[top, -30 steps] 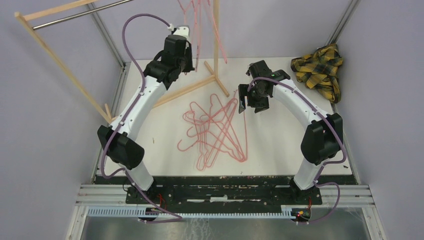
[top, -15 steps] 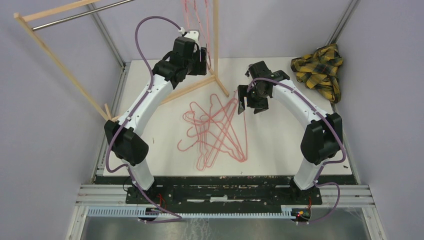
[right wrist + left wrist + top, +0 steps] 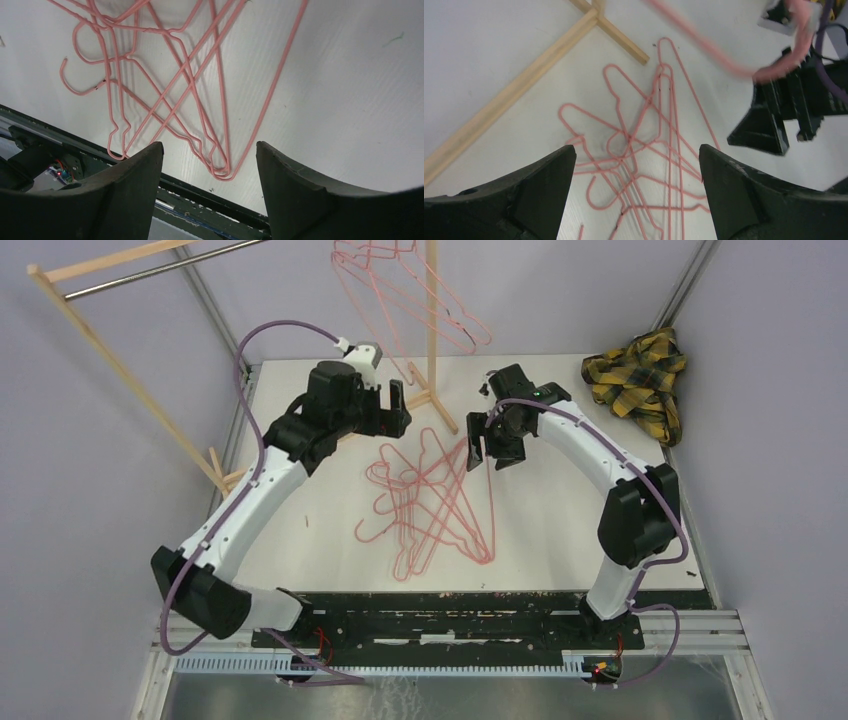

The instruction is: Organize the hangers

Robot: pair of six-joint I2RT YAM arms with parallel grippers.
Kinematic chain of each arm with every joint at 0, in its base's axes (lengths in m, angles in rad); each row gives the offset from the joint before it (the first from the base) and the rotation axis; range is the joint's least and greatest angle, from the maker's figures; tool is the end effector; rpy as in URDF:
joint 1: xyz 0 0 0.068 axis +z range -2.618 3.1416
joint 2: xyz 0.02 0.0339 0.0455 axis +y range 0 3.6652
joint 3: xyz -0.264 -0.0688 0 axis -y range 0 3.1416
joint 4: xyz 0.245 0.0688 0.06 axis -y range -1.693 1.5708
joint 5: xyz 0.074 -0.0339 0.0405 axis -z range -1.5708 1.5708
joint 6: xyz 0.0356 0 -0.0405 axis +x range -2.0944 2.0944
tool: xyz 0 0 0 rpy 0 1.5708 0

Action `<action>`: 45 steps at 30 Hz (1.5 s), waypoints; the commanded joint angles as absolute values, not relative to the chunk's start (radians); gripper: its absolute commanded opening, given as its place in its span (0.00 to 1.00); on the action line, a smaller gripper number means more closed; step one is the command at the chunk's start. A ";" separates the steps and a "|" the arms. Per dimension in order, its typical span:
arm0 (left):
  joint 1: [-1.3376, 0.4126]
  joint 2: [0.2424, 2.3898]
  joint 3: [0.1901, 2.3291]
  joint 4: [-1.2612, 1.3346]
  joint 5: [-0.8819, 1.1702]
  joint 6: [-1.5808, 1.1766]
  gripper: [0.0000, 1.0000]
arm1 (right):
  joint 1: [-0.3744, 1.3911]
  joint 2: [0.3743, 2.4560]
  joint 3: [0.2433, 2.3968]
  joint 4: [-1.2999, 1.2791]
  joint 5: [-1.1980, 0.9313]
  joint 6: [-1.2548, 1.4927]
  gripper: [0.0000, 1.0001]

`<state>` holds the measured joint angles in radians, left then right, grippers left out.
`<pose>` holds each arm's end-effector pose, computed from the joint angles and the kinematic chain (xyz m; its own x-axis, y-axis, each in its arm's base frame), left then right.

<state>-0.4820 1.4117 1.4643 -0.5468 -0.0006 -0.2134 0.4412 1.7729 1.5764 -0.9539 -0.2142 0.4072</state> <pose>0.2802 -0.1465 0.3950 -0.5088 0.0272 -0.8604 0.3636 0.9128 -0.1862 0.3308 0.1646 0.2838 -0.9543 -0.0227 -0.2979 -0.1282 0.9317 0.3398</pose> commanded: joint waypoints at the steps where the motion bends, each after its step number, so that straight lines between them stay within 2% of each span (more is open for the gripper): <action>1: -0.483 1.271 1.297 -0.470 0.113 -0.249 0.99 | 0.519 1.849 1.649 -0.921 -0.255 0.397 0.76; 6: -0.484 1.169 1.147 -0.482 0.108 -0.267 0.99 | 0.585 1.977 1.724 -0.906 -0.277 0.369 0.70; 11: -0.485 1.120 1.059 -0.466 0.112 -0.301 0.99 | 0.600 2.093 1.775 -0.887 -0.297 0.344 0.60; 20: -0.485 1.080 0.965 -0.425 0.117 -0.343 0.99 | 0.601 2.201 1.784 -0.875 -0.259 0.311 0.55; 30: -0.484 1.060 0.947 -0.423 0.127 -0.362 0.99 | 0.601 2.199 1.728 -0.838 -0.267 0.307 0.33; 40: -0.484 1.050 0.942 -0.413 0.139 -0.374 1.00 | 0.600 2.204 1.650 -0.807 -0.236 0.304 0.33; 45: -0.484 1.033 0.928 -0.412 0.134 -0.378 1.00 | 0.601 2.198 1.607 -0.794 -0.221 0.293 0.13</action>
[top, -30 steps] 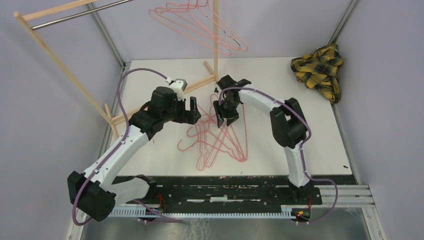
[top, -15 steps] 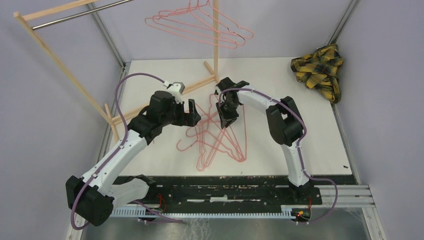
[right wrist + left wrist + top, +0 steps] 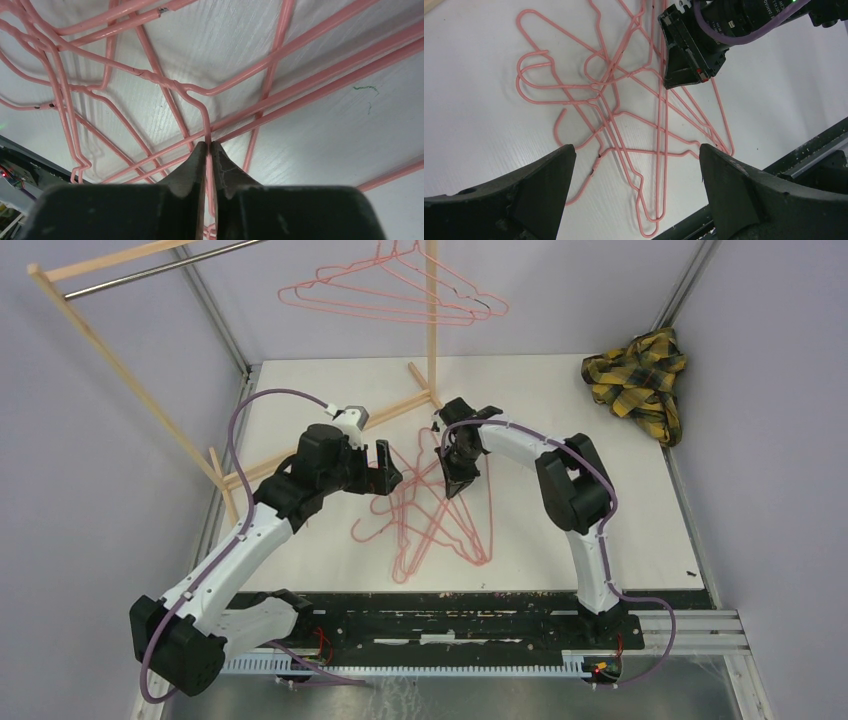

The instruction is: Organize the hangers

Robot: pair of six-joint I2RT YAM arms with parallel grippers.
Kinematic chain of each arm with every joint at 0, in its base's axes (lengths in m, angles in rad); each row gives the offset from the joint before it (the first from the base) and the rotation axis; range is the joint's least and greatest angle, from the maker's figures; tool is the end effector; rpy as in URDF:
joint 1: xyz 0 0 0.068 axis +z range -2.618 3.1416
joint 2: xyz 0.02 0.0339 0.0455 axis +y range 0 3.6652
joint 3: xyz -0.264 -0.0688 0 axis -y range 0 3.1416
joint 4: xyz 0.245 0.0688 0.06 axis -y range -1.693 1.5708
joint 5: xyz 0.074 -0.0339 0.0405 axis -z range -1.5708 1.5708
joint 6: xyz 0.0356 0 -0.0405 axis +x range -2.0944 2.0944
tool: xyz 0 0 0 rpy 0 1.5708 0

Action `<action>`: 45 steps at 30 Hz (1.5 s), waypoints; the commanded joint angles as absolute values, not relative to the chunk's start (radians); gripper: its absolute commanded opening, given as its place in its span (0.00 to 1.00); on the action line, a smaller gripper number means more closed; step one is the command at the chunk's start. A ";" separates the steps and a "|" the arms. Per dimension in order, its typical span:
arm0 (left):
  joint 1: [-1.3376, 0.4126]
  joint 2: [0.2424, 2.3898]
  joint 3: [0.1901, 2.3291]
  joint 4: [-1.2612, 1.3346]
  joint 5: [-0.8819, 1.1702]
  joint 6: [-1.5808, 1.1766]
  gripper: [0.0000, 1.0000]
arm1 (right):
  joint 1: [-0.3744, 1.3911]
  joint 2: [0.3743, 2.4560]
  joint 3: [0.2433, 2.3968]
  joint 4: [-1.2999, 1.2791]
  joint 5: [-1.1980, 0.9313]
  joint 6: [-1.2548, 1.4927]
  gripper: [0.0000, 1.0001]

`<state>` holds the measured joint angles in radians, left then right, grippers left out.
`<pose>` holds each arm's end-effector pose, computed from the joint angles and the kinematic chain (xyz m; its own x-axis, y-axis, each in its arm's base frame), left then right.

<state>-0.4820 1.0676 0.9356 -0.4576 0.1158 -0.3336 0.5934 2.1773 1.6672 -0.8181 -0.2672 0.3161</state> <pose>0.2057 -0.1123 0.3112 -0.6442 -0.0301 -0.7643 0.3541 0.8739 -0.3329 0.3592 0.2536 0.1580 -0.9489 -0.2784 -0.1486 -0.3124 0.8950 0.3183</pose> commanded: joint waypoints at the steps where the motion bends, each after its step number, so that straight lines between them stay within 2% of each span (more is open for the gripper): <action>1: -0.485 1.032 0.928 -0.413 0.133 -0.379 1.00 | 0.600 2.191 1.600 -0.790 -0.220 0.293 0.09; 4: -0.484 1.031 0.929 -0.414 0.134 -0.378 1.00 | 0.600 2.159 1.596 -0.785 -0.220 0.299 0.01; 13: -0.485 1.009 0.940 -0.419 0.161 -0.367 0.99 | 0.585 1.928 1.635 -0.746 -0.421 0.463 0.01; 19: -0.484 1.006 0.917 -0.365 0.266 -0.384 0.99 | 0.560 1.859 1.645 -0.664 -0.490 0.604 0.01; 25: -0.483 0.999 0.823 -0.194 0.391 -0.469 1.00 | 0.553 1.905 1.647 -0.474 -0.539 0.764 0.01; 30: -0.491 1.035 0.774 -0.107 0.425 -0.530 1.00 | 0.554 1.994 1.752 -0.410 -0.541 0.841 0.01; 39: -0.541 1.150 0.747 -0.076 0.327 -0.517 0.99 | 0.560 2.067 1.819 -0.339 -0.546 0.934 0.01; 42: -0.541 1.152 0.725 -0.102 0.303 -0.501 0.99 | 0.561 2.092 1.857 -0.432 -0.539 0.874 0.01; 43: -0.541 1.145 0.726 -0.117 0.301 -0.493 0.99 | 0.565 2.115 1.891 -0.502 -0.536 0.826 0.03; 44: -0.541 1.138 0.730 -0.133 0.301 -0.485 0.99 | 0.571 2.138 1.927 -0.559 -0.530 0.771 0.14; 45: -0.541 1.128 0.735 -0.146 0.299 -0.474 0.99 | 0.581 2.161 1.962 -0.625 -0.525 0.716 0.20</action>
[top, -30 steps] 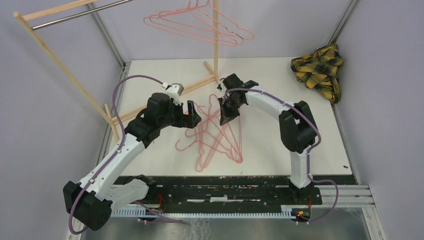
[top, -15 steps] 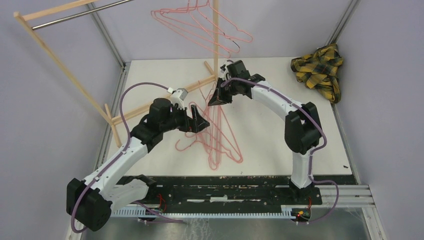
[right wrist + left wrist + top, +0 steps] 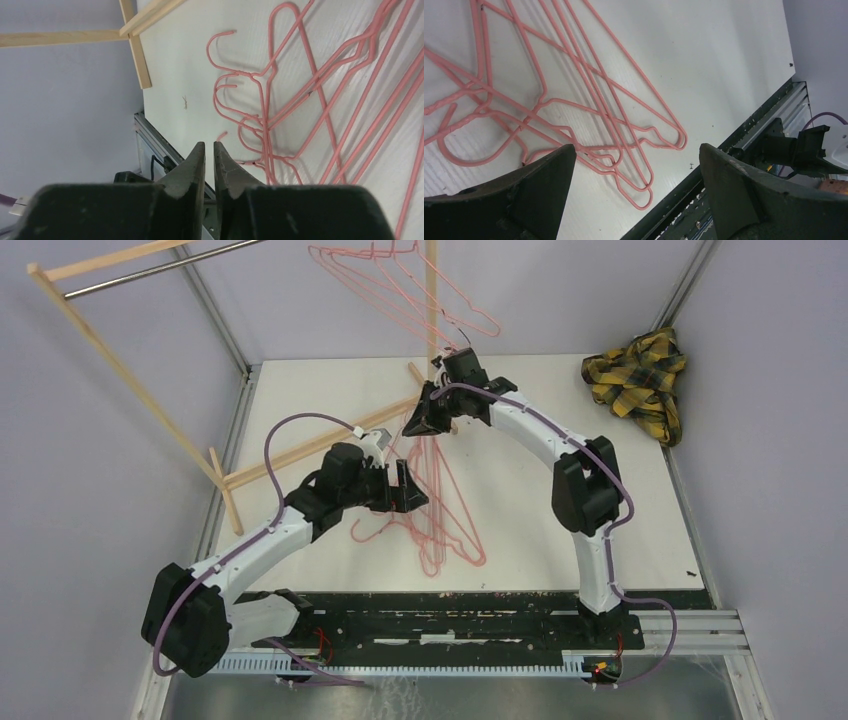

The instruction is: Organize the hangers

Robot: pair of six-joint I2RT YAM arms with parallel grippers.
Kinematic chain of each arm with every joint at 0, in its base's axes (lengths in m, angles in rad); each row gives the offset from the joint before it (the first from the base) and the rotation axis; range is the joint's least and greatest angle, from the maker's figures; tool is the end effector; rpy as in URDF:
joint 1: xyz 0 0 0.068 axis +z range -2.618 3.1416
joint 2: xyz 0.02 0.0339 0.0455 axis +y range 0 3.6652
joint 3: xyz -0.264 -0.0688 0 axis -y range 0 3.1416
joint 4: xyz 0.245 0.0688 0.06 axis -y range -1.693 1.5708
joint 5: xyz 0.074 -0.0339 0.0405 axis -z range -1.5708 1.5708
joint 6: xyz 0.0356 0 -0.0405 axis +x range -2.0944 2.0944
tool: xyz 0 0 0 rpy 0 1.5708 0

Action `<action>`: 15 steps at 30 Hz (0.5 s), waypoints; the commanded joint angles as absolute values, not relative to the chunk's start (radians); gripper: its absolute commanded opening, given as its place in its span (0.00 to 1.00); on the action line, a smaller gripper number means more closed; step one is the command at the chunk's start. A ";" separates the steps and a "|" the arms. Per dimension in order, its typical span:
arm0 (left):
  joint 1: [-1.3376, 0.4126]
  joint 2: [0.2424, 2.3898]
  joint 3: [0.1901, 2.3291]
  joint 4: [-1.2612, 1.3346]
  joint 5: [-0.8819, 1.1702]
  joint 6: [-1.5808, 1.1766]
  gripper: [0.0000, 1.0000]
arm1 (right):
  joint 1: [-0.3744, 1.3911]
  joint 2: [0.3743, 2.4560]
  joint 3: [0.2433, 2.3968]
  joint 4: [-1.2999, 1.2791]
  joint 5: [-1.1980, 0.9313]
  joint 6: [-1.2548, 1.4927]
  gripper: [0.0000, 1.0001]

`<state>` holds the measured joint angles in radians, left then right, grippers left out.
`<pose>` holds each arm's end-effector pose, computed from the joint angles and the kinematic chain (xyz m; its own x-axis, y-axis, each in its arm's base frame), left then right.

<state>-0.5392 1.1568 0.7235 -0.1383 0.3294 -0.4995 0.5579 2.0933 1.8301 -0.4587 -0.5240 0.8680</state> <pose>0.2103 -0.1392 0.2485 -0.7520 -0.0782 -0.6545 0.4091 0.7232 -0.5565 0.4000 0.2706 0.2672 -0.9552 0.1827 -0.2328 -0.0744 0.6132 0.7864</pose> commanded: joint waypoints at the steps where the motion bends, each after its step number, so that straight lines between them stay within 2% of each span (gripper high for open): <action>1: -0.541 1.118 0.740 -0.163 0.293 -0.468 0.99 | 0.594 2.196 2.004 -0.689 -0.514 0.665 0.24; 5: -0.542 1.097 0.728 -0.225 0.271 -0.452 0.99 | 0.637 2.251 2.014 -0.777 -0.486 0.555 0.35; 15: -0.541 0.985 0.646 -0.273 0.229 -0.488 0.99 | 0.733 2.323 1.981 -0.847 -0.464 0.457 0.39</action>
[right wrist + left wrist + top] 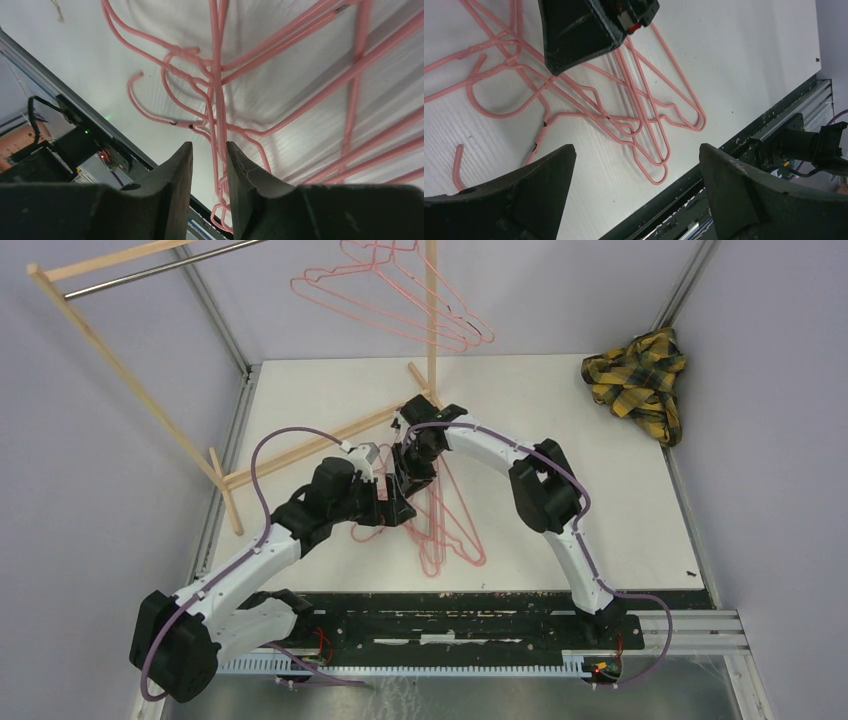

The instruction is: Organize the hangers

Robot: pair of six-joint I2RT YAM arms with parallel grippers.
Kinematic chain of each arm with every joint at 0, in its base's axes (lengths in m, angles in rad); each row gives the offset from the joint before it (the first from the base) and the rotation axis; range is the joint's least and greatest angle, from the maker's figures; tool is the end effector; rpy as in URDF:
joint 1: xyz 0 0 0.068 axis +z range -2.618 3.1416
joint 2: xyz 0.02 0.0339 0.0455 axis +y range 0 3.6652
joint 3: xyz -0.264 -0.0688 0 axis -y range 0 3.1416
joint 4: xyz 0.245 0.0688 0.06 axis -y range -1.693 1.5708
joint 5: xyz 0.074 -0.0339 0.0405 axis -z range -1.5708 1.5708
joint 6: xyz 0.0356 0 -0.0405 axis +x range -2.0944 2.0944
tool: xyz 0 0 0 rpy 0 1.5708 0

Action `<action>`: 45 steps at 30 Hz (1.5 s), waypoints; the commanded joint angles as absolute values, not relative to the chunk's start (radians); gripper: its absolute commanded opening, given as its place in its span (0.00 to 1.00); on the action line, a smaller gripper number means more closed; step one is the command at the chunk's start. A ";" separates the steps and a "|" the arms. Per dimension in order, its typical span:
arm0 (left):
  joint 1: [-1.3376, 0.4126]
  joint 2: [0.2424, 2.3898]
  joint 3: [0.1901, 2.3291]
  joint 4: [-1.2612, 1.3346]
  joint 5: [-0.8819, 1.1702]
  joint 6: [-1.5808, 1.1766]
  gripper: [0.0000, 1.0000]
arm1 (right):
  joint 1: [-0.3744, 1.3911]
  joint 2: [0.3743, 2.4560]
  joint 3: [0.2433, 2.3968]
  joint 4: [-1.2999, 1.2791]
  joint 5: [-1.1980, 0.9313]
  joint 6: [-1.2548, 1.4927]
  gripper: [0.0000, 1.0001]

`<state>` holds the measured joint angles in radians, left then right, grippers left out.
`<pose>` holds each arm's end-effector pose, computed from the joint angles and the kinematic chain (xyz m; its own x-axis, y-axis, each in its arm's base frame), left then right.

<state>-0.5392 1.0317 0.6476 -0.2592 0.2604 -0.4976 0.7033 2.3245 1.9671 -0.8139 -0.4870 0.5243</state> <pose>0.1848 -0.1213 0.2389 -0.7735 -0.0747 -0.6294 0.3456 0.7827 -0.5176 0.3646 0.3310 0.1793 -0.9639 -0.2373 -0.1209 -0.2632 0.7799 0.5679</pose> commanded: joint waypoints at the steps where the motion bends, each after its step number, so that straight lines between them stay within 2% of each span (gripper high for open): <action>1: -0.541 0.978 0.645 -0.280 0.229 -0.488 0.99 | 0.740 2.330 1.983 -0.847 -0.458 0.456 0.39; 9: -0.542 0.900 0.621 -0.324 0.201 -0.500 0.99 | 0.751 2.375 1.982 -0.838 -0.436 0.462 0.39; 16: -0.541 0.839 0.599 -0.345 0.180 -0.522 0.99 | 0.752 2.397 1.952 -0.810 -0.424 0.474 0.34; 20: -0.541 0.823 0.594 -0.350 0.174 -0.526 0.99 | 0.752 2.378 1.941 -0.805 -0.422 0.477 0.26; 26: -0.542 0.829 0.596 -0.333 0.173 -0.521 0.99 | 0.750 2.259 1.922 -0.778 -0.404 0.515 0.21; 31: -0.541 0.839 0.598 -0.313 0.170 -0.524 1.00 | 0.732 2.163 1.881 -0.686 -0.456 0.605 0.05; 33: -0.542 0.841 0.597 -0.304 0.170 -0.530 1.00 | 0.726 2.141 1.865 -0.640 -0.490 0.646 0.02; 45: -0.541 0.892 0.544 -0.140 0.151 -0.599 1.00 | 0.719 2.123 1.832 -0.462 -0.637 0.828 0.01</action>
